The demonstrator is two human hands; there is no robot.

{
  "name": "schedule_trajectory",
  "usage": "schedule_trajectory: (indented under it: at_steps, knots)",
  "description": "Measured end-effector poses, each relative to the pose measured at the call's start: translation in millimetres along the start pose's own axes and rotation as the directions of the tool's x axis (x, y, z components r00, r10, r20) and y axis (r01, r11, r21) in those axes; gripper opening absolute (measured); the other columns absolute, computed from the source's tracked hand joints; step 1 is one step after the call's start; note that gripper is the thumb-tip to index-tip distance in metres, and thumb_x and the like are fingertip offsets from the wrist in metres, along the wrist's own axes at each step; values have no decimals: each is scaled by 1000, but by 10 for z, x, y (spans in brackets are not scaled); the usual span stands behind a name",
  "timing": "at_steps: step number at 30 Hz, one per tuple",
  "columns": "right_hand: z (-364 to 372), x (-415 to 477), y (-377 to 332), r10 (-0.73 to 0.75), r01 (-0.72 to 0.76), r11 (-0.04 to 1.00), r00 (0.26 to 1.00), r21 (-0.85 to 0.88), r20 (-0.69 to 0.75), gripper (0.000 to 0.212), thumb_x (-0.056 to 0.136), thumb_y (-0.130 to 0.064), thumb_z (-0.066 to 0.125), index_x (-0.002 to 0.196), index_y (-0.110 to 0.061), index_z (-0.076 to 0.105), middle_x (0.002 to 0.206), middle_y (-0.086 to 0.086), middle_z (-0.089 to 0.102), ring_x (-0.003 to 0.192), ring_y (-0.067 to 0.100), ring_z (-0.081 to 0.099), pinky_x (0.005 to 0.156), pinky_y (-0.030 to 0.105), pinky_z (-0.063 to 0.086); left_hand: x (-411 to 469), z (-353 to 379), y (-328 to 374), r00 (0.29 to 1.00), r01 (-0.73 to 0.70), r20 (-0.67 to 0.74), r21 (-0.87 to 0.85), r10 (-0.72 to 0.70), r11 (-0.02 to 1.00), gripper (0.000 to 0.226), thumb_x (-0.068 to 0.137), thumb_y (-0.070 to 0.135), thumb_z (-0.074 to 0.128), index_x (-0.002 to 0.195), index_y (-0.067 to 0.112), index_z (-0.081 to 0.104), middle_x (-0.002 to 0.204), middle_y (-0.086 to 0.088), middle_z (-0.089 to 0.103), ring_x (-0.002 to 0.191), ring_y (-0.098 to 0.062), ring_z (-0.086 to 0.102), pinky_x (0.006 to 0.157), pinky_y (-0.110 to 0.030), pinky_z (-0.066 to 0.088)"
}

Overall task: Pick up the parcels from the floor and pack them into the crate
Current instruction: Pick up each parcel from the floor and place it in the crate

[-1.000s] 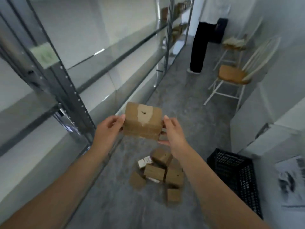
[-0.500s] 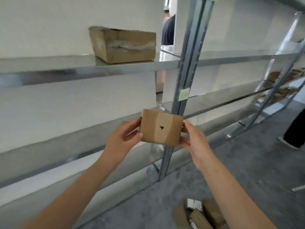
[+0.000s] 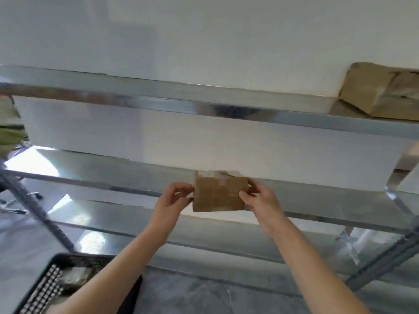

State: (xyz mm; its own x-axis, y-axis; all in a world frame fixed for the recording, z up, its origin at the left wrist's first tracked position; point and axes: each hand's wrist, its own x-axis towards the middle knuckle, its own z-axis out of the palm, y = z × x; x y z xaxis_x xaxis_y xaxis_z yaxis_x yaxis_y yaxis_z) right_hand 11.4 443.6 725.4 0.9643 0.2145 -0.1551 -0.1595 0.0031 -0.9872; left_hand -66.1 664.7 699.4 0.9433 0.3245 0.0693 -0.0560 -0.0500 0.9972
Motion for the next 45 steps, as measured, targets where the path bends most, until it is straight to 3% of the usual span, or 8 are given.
schedule_trajectory:
  at_steps: [5, 8, 12, 17, 22, 25, 33, 45]
  knots:
    - [527, 54, 188, 41, 36, 964, 959, -265, 279, 73, 73, 10, 76, 132, -27, 55, 109, 10, 63, 101, 15, 66, 81, 19, 54, -280, -541, -168, 970, 192, -143, -41, -196, 981, 27, 93, 33, 61, 117, 21, 66, 110, -1, 71, 103, -15, 68, 94, -31, 53]
    - [887, 63, 333, 80, 71, 946, 893, -315, 442, 77, 70, 16, 75, 131, -26, 56, 104, 8, 63, 100, 18, 66, 85, 21, 55, -572, -834, -368, 938, 253, -253, 25, -238, 967, 36, 84, 23, 75, 118, 23, 64, 107, 0, 70, 93, -9, 70, 86, -25, 53]
    - [1368, 72, 539, 141, 78, 929, 829, -362, 541, 59, 81, 9, 61, 129, -26, 57, 103, 7, 64, 102, 16, 64, 78, 16, 53, -889, -1194, -628, 877, 324, -373, -3, -302, 946, 44, 77, 14, 80, 117, 17, 63, 111, -7, 70, 93, -13, 71, 85, -29, 56]
    - [2276, 137, 855, 262, -153, 961, 765, -230, 588, 33, 96, -2, 48, 127, -6, 59, 117, 9, 67, 106, 16, 65, 92, 26, 53, -1187, -1765, -727, 806, 255, -520, -125, -282, 959, 47, 78, 2, 76, 120, 13, 61, 112, -2, 70, 103, -13, 69, 79, -23, 58]
    - [3465, 139, 1182, 300, -171, 952, 698, -254, 650, 29, 99, -18, 48, 121, -5, 63, 114, 14, 69, 109, 23, 66, 97, 35, 52, -1357, -2721, -956, 688, 231, -668, -169, -283, 958, 29, 80, 33, 77, 108, 29, 69, 114, 5, 69, 110, -14, 65, 89, -28, 55]
    - [4223, 141, 1399, 332, -101, 925, 688, -367, 645, 26, 97, -32, 57, 113, -13, 64, 111, 7, 67, 102, 16, 64, 93, 29, 52, -1356, -3356, -1169, 616, 252, -717, -213, -326, 944, 34, 73, 53, 73, 100, 33, 73, 113, 2, 70, 109, -19, 65, 98, -40, 52]
    - [5876, 445, 2368, 397, 74, 816, 648, -573, 650, 64, 80, -27, 77, 139, -26, 51, 119, 5, 58, 106, 15, 61, 91, 32, 53, -1069, -4991, -2135, 505, 303, -724, -361, -470, 882, 7, 85, 18, 73, 91, 22, 74, 105, -2, 74, 105, -19, 67, 94, -35, 53]
    - [6263, 1080, 4291, 674, -188, 643, 600, -743, 432, 69, 84, -7, 71, 143, -26, 40, 117, -1, 61, 103, 5, 64, 88, 26, 53, -422, -5432, -4130, 415, 641, -604, -337, -681, 690, 18, 84, -4, 69, 95, 10, 68, 97, 1, 72, 91, -11, 66, 73, -15, 52]
